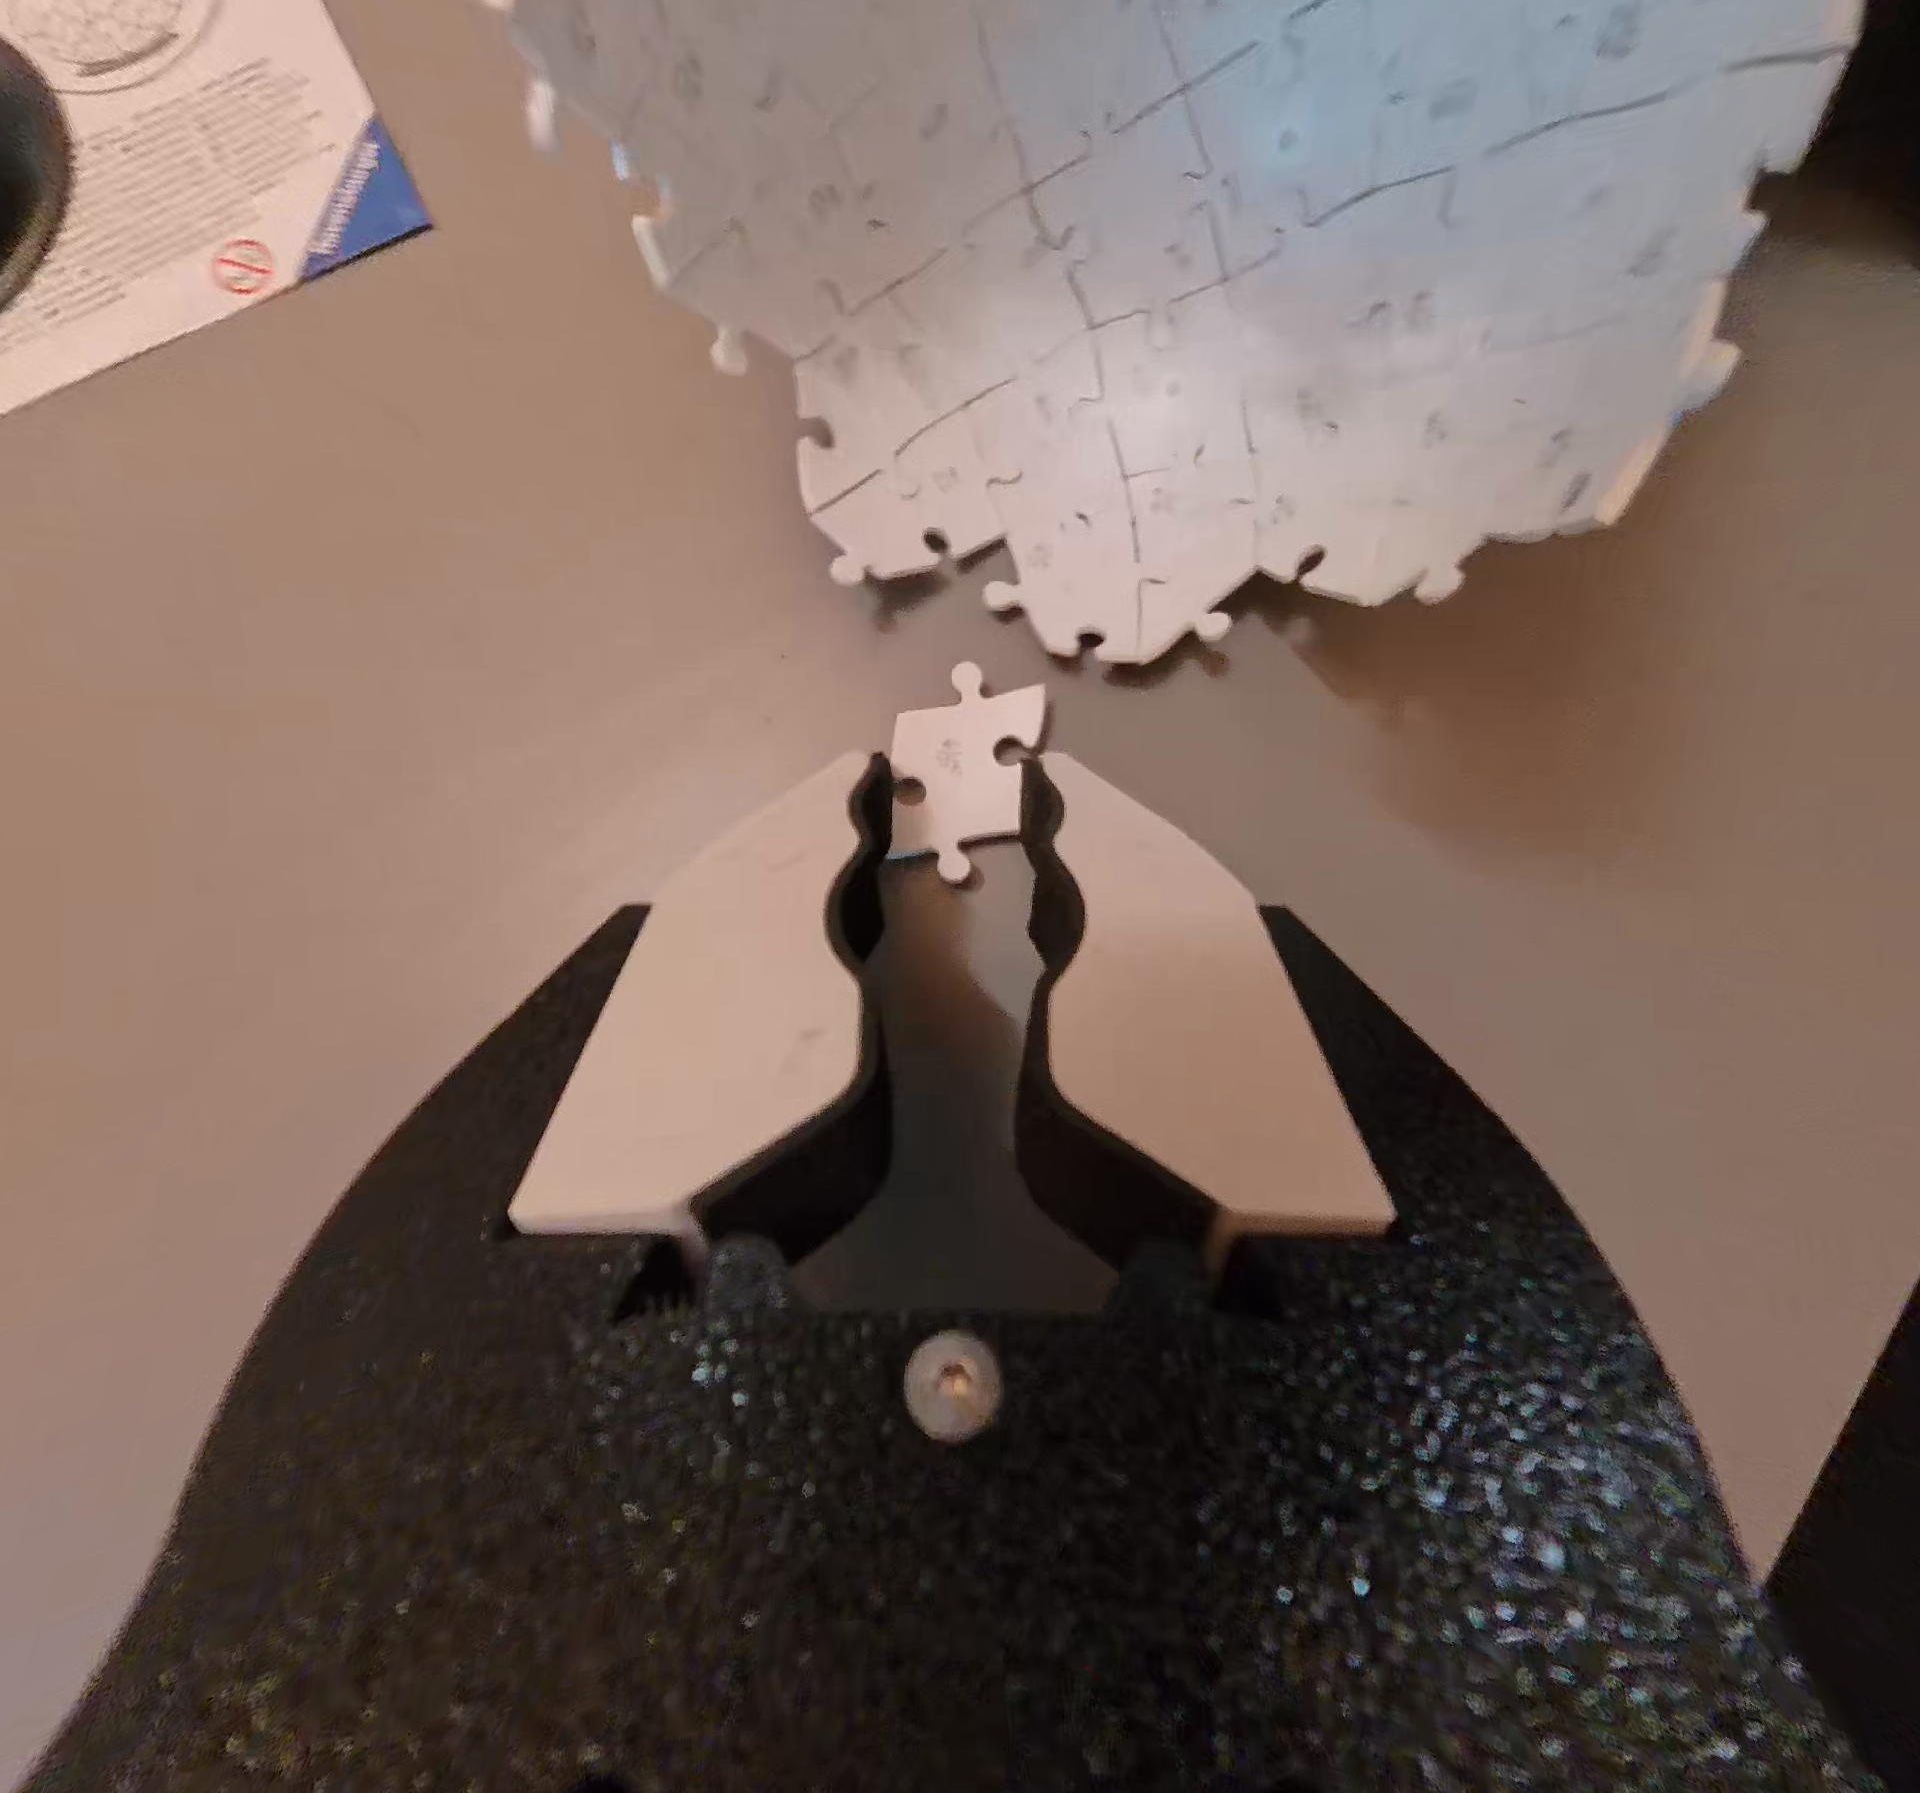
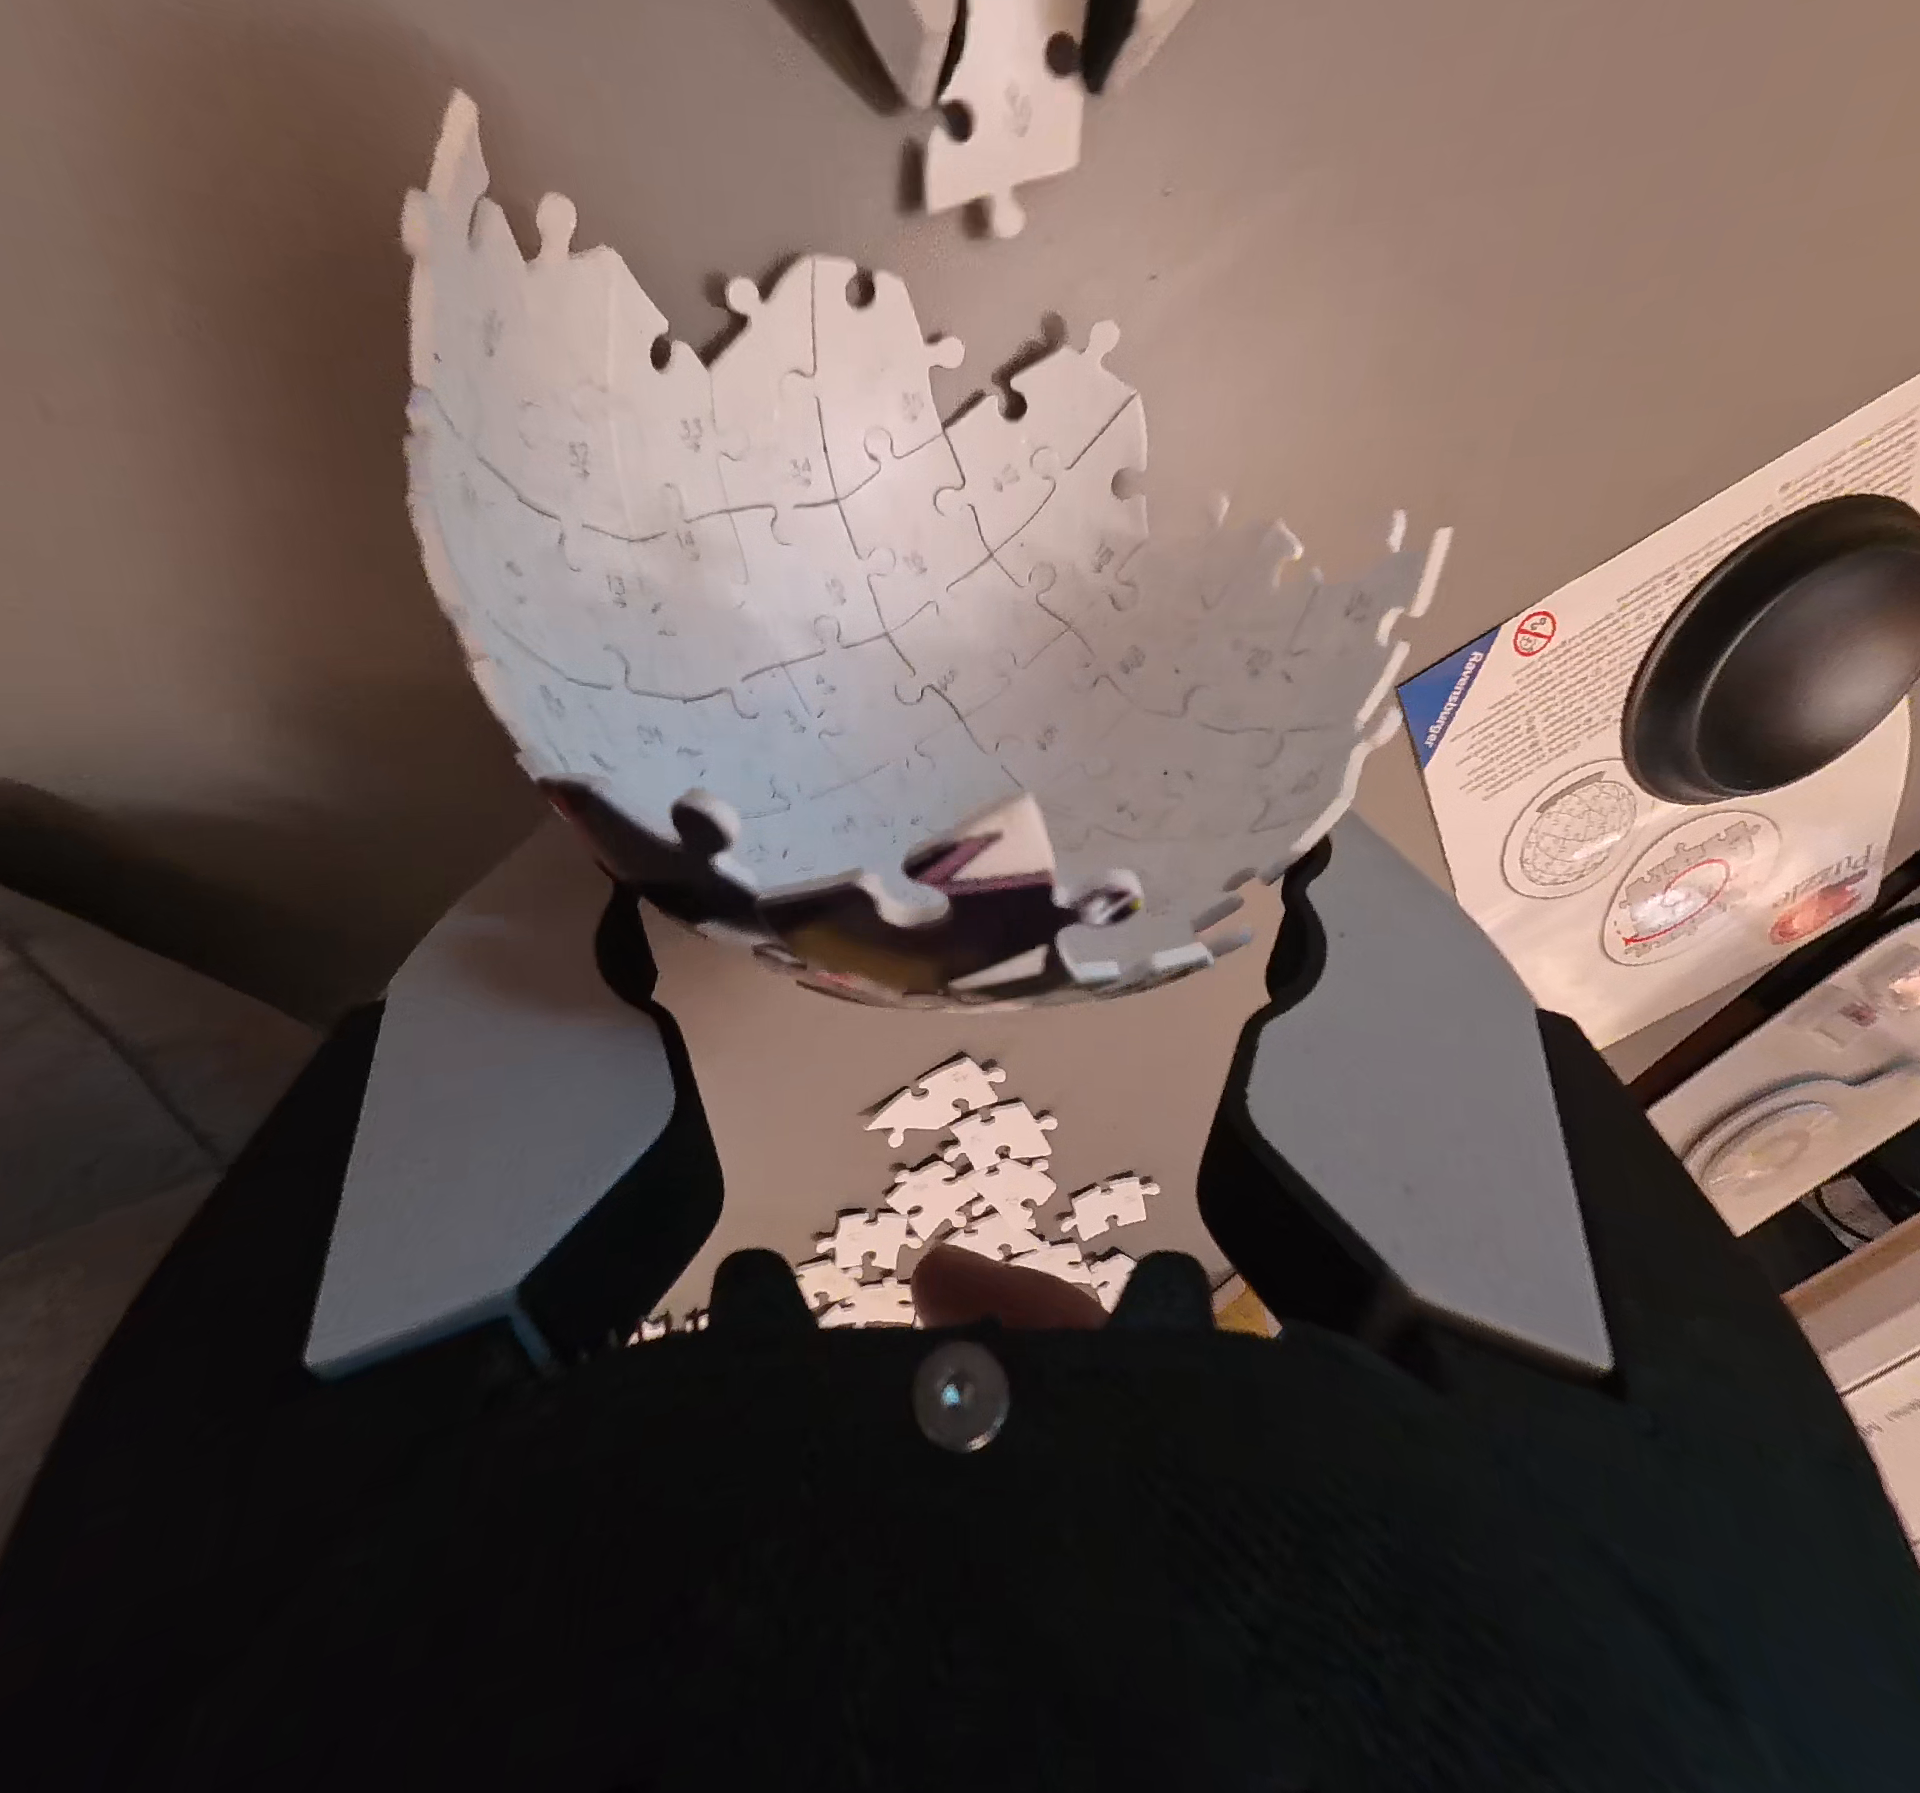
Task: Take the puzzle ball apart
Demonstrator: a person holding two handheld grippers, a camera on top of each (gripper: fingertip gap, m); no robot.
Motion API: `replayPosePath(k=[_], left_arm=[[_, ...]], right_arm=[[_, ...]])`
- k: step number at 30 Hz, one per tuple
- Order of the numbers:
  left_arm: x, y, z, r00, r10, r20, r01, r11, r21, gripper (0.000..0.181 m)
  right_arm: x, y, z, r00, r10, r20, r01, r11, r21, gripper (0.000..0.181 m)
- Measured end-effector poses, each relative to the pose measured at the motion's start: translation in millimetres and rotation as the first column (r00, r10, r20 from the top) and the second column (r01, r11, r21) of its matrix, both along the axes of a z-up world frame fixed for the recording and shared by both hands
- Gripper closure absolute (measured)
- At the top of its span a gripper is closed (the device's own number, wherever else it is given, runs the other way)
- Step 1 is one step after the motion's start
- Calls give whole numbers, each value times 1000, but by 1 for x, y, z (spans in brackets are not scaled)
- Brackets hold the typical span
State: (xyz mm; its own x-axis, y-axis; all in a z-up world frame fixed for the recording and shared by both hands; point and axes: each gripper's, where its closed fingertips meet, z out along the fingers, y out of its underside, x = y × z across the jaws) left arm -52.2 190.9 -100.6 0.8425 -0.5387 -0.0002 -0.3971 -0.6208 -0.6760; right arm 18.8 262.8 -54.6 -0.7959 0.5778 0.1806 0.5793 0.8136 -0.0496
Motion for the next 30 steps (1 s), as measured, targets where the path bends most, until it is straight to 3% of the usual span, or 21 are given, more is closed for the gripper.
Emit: replayPosePath(k=[5,11,19,25,30], left_arm=[[6,13,21,997,79,26,-81,994,76,158],[10,23,2,992,116,-54,-116,993,14,159],[6,23,1,983,150,-105,-150,989,11,156],[7,26,4,985,169,-16,-169,985,24,148],[-12,30,18,960,275,58,-279,957,82,150]], right_arm=[[-3,2,-1,1000,1,-5,-1,1000,10,63],[-6,-1,-1,1000,6,-19,-6,1000,0,64],[-9,-2,-1,999,16,-30,-16,1000,0,64],[-10,-1,-1,999,14,-33,-14,1000,8,64],[-12,-2,-1,999,17,-40,-16,1000,11,64]])
